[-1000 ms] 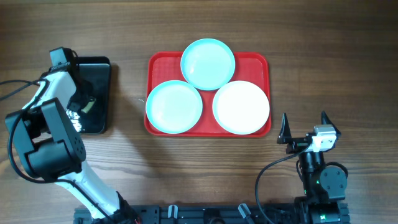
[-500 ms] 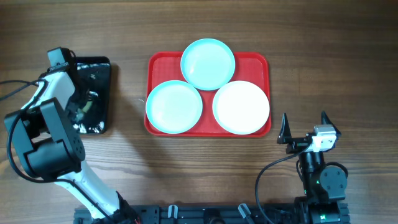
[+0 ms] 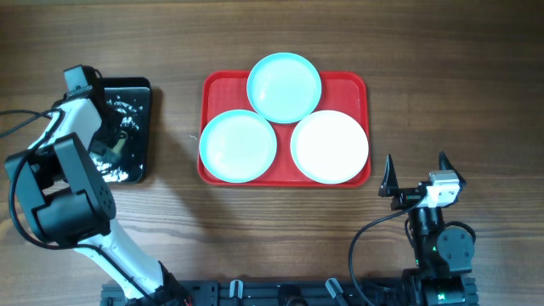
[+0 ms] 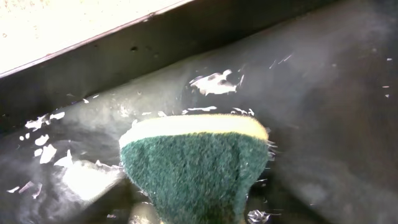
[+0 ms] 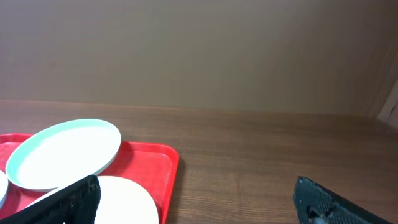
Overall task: Clean dirty plates on tray and stack at the side
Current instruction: 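Rub the held sponge in the water of the black tray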
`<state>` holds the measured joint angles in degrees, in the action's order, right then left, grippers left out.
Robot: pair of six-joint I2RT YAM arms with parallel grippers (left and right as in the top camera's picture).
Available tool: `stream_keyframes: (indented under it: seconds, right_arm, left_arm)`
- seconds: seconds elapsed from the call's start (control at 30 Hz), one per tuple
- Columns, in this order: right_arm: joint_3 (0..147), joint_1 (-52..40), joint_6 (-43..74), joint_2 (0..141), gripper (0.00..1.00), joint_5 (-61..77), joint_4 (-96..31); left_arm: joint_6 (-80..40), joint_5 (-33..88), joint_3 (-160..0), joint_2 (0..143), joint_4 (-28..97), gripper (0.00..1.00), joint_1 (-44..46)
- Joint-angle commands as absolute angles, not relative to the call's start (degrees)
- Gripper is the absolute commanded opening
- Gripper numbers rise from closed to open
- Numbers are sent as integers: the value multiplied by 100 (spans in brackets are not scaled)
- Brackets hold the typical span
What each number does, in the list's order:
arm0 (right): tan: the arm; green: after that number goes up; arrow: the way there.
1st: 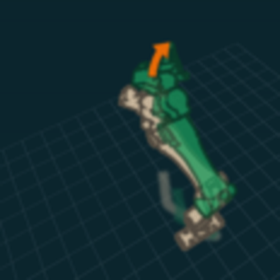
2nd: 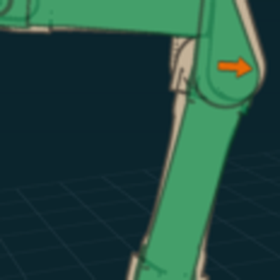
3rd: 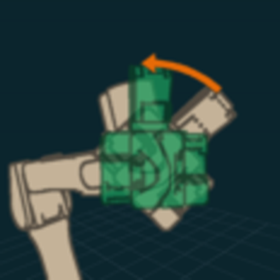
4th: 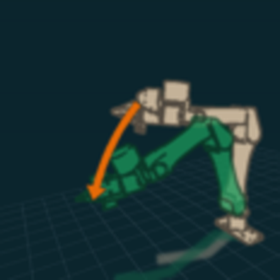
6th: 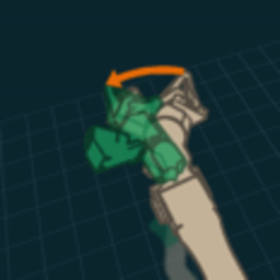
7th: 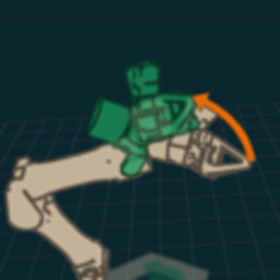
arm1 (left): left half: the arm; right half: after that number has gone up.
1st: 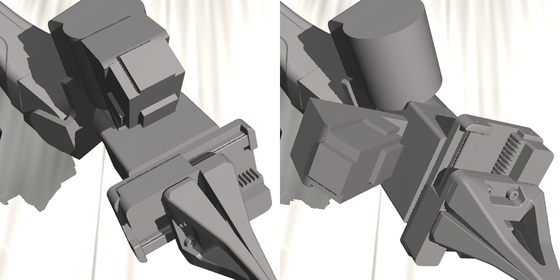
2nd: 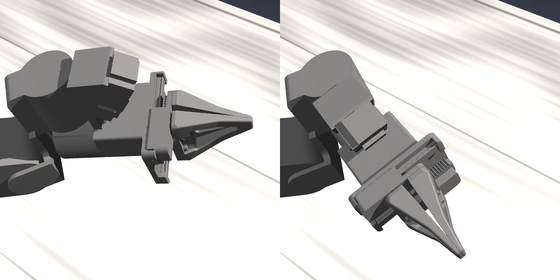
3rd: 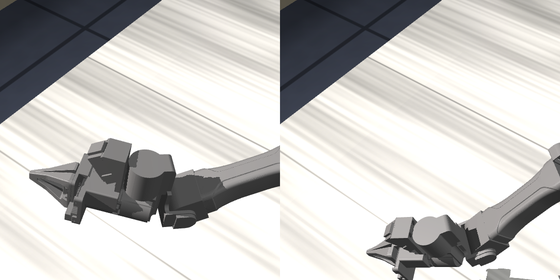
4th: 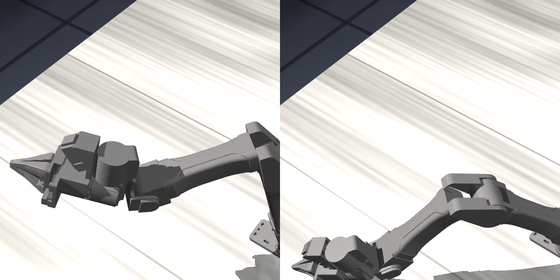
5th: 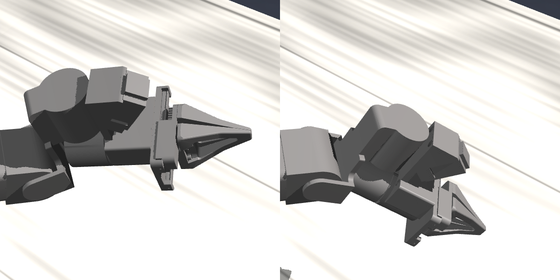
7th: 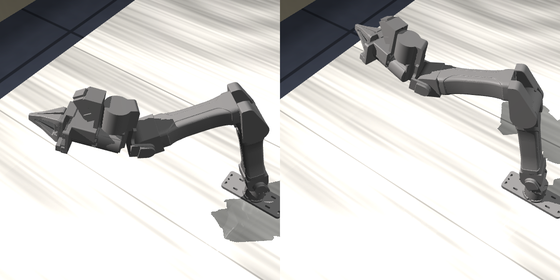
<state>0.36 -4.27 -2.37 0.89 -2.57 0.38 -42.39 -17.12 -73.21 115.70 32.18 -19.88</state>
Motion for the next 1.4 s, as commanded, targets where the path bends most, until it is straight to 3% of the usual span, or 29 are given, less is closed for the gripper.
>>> stream_keyframes:
  seconds: [0.0, 0.13, 0.17, 0.2, 0.27, 0.3, 0.37, 0.4, 0.47, 0.5, 0.53, 0.57, 0.73, 0.93, 1.03, 1.1, 1.13, 1.17, 1.2, 1.23, 1.37]
  right_arm:
    - [30, -399, -132, 43, 100, -163, 54]
    - [30, -399, -132, 43, 100, -163, 54]
    - [30, -399, -134, 43, 100, -163, 54]
    - [30, -399, -134, 43, 100, -163, 54]
    - [30, -399, -137, 43, 100, -163, 54]
    - [30, -399, -132, 43, 100, -163, 51]
    - [30, -399, -132, 43, 100, -163, 54]
    - [30, -399, -134, 43, 100, -163, 54]
    - [30, -399, -134, 43, 100, -163, 54]
    - [30, -399, -134, 43, 100, -163, 54]
    - [30, -399, -132, 43, 100, -163, 54]
    - [30, -399, -134, 43, 100, -163, 51]
    - [30, -399, -134, 43, 100, -163, 54]
    - [30, -399, -134, 43, 100, -163, 54]
    - [30, -399, -134, 43, 100, -163, 54]
    - [30, -399, -134, 43, 100, -163, 54]
    - [30, -399, -134, 43, 100, -163, 54]
    - [30, -399, -134, 43, 100, -163, 54]
    - [30, -399, -132, 43, 100, -163, 54]
    - [30, -399, -134, 43, 100, -163, 54]
    - [30, -399, -134, 43, 100, -163, 54]
  left_arm:
    - [-4248, -1431, -7220, 11815, 3492, 100, -2021]
    - [-4248, -521, -7220, 11815, 3649, 100, -2021]
    - [-4248, -290, -7220, 11815, 3667, 92, -2021]
    - [-4248, -178, -7220, 11815, 3671, 79, -2021]
    - [-4248, -86, -7220, 11815, 3680, 36, -2021]
    - [-4248, -89, -7220, 11815, 3688, 22, -2021]
    - [-4248, -89, -7220, 11815, 3693, 4, -2021]
    - [-4248, -89, -7220, 11815, 3693, 4, -2021]
    - [-4248, -89, -7220, 11815, 3684, 4, -2021]
    - [-4248, -89, -7220, 11815, 3669, 17, -2021]
    - [-4248, -91, -7220, 11815, 3653, 43, -2021]
    - [-4246, -95, -7220, 11815, 3616, 100, -2021]
    - [-4248, -97, -7220, 11815, 3638, 96, -2018]
    - [-4248, -82, -7220, 11815, 3889, 30, -2014]
    - [-4250, 84, -7220, 11815, 3916, 4, -2014]
    - [-4250, 185, -7220, 11815, 3911, 4, -2014]
    - [-4250, 193, -7220, 11815, 3909, 9, -2014]
    - [-4248, 189, -7220, 11815, 3900, 29, -2016]
    - [-4246, 180, -7220, 11815, 3852, 74, -2016]
    - [-4246, 134, -7220, 11815, 3804, 100, -2016]
    - [-4248, -541, -7220, 11815, 3616, 100, -2016]
